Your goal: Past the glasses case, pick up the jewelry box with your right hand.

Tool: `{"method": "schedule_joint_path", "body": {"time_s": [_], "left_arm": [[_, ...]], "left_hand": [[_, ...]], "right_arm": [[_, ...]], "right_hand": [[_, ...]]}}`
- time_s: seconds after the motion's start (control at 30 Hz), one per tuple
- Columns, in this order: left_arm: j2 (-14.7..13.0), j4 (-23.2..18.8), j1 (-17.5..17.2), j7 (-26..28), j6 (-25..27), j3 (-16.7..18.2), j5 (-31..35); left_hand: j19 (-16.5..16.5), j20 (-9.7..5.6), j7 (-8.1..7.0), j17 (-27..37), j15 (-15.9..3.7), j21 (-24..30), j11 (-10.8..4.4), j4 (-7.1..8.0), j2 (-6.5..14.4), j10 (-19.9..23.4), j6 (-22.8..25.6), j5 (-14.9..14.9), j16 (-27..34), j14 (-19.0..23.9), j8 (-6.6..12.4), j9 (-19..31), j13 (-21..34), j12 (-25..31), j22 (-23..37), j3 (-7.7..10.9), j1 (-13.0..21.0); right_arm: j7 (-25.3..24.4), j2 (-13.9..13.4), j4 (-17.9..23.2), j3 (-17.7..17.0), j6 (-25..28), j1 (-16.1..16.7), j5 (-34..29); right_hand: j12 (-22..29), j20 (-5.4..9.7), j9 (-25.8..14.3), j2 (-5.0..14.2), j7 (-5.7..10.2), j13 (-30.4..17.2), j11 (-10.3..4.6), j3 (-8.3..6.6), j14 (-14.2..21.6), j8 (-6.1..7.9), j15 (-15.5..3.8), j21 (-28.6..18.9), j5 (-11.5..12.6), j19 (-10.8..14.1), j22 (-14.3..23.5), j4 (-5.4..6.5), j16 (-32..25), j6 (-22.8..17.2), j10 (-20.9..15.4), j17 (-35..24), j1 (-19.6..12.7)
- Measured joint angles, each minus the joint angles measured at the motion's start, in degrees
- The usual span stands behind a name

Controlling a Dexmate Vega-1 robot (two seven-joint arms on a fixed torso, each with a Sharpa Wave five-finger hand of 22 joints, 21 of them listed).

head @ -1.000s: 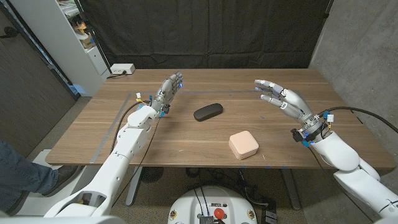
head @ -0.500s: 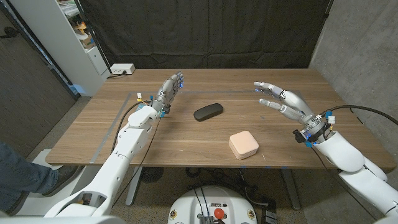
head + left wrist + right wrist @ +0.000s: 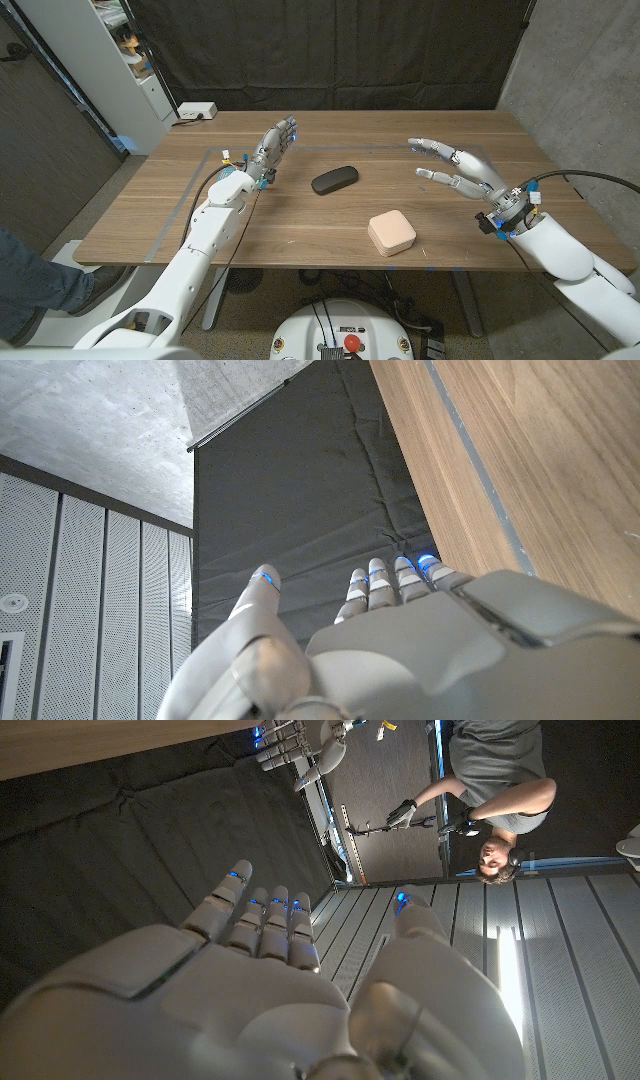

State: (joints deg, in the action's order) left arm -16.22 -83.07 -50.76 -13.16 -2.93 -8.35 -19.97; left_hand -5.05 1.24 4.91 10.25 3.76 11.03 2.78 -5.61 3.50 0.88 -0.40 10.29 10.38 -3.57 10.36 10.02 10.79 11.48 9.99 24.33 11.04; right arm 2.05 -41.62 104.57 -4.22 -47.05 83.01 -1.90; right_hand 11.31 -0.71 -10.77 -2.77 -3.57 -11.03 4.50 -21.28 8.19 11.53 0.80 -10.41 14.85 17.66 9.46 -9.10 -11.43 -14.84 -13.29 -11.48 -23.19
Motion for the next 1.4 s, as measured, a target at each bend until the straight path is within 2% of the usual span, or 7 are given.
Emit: {"method": "schedule_joint_path", "body": {"time_s": [0.03, 0.17, 0.53, 1.4], "left_arm": [[0.11, -0.19, -0.26, 0.03, -0.01, -0.05, 0.0], [0.12, -0.24, -0.4, 0.08, -0.09, -0.06, -0.01], [0.08, -0.33, -0.76, 0.16, -0.23, -0.01, -0.16], [-0.15, 0.65, -0.52, -0.9, -0.62, 0.45, -0.56]], "left_hand": [[0.0, 0.0, 0.0, 0.0, 0.0, 0.0, 0.0, 0.0, 0.0, 0.0, 0.0, 0.0, 0.0, 0.0, 0.0, 0.0, 0.0, 0.0, 0.0, 0.0, 0.0], [0.0, 0.0, 0.0, 0.0, 0.0, 0.0, 0.0, 0.0, 0.0, 0.0, 0.0, 0.0, 0.0, 0.0, 0.0, 0.0, 0.0, 0.0, 0.0, 0.0, 0.0], [0.0, 0.0, 0.0, 0.0, 0.0, 0.0, 0.0, -0.19, 0.22, 0.0, 0.0, 0.0, 0.0, 0.0, 0.0, 0.0, 0.0, 0.0, 0.0, -0.19, -0.22], [0.0, 0.0, 0.31, 0.0, 0.3, 0.0, 0.0, -0.16, 0.22, 0.0, 0.31, 0.0, 0.0, -0.3, 0.0, 0.0, 0.0, 0.0, 0.0, -0.16, -0.22]], "right_arm": [[-0.35, 0.11, 0.16, -0.31, -0.22, 0.23, -2.59], [-0.47, 0.3, 0.4, -0.8, -0.23, 0.57, -3.56], [-0.75, 1.24, 1.05, -1.96, -0.22, 1.24, -6.04], [-4.26, 3.55, 4.97, -5.29, 0.24, 3.18, -19.55]], "right_hand": [[0.0, 0.0, 0.0, 0.0, 0.0, 0.0, 0.0, 0.0, 0.0, 0.0, 0.0, 0.0, 0.0, 0.0, 0.0, 0.0, 0.0, 0.0, 0.0, 0.0, 0.0], [0.0, -0.43, 0.0, -0.34, 0.0, 0.0, 0.0, 0.0, 0.0, 0.0, 0.0, 0.0, 0.0, -0.43, 0.0, 0.0, 0.0, 0.0, 0.0, 0.0, -0.34], [0.0, -0.43, 0.0, -0.63, 0.0, 0.0, 0.0, -0.23, 0.0, 0.0, 0.0, 0.0, 0.42, -0.43, 0.0, -0.22, -0.01, 0.0, 0.0, 0.0, -0.63], [0.0, -0.42, 0.0, -0.83, 0.31, 0.0, -0.31, -0.23, -0.11, 0.0, -0.1, 0.0, 0.86, -0.42, 0.0, -0.22, -0.02, 0.31, 0.31, 0.0, -1.45]]}}
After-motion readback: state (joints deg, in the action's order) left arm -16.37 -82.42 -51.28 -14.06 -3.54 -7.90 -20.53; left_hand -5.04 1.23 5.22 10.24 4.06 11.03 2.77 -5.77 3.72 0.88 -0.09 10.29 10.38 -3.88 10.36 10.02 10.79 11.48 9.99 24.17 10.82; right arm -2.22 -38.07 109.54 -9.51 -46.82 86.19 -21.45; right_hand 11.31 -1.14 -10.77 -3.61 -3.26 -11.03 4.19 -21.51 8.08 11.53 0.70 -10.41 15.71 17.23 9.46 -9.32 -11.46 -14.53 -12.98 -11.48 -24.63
